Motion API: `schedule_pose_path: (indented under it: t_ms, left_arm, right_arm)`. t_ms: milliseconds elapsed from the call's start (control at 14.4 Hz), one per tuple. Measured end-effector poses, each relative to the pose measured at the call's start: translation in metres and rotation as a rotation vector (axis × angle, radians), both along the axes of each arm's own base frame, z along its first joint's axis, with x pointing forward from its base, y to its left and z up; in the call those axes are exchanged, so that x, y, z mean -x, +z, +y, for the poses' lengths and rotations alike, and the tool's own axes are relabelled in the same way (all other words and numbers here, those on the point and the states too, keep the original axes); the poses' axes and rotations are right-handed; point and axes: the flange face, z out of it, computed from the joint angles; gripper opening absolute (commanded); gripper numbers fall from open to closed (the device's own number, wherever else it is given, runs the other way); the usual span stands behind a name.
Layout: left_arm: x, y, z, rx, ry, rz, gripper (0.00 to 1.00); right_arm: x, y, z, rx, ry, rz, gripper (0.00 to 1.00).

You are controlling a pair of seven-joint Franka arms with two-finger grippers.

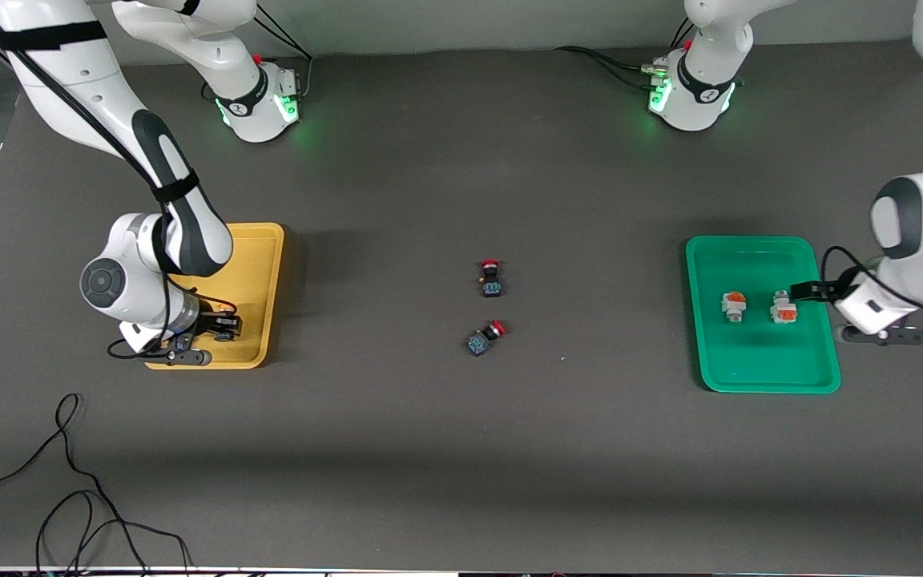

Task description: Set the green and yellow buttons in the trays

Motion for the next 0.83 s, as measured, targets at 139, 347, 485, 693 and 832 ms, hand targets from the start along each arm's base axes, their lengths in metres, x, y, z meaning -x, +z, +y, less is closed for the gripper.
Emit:
schedule_pose_path:
  t_ms: [139,347,485,693,832]
  left_arm:
    - [-0.002,0.052,0.002,-0.008,-0.032,-0.002,1.00]
    - [0.015,0.145,-0.003,0.026,-0.054,-0.001,1.00]
    - [0.027,0.201,-0.009,0.046,-0.062,-0.005,1.00]
    - [0.029,0.259,-0.025,0.073,-0.075,-0.025,1.00]
    - [0.028,0.282,-0.049,0.075,-0.101,-0.030,1.00]
  right_arm:
    - [-0.004,0.013,0.001,-0.006,0.001,-0.001,1.00]
    - [-0.020,0.076,0.007,-0.036,0.010,0.045,1.00]
    - [-0.033,0.147,0.013,-0.061,0.024,0.073,1.00]
    - [-0.033,0.262,0.018,-0.090,0.049,0.076,1.00]
    - [-0.021,0.316,0.017,-0.102,0.058,0.044,1.00]
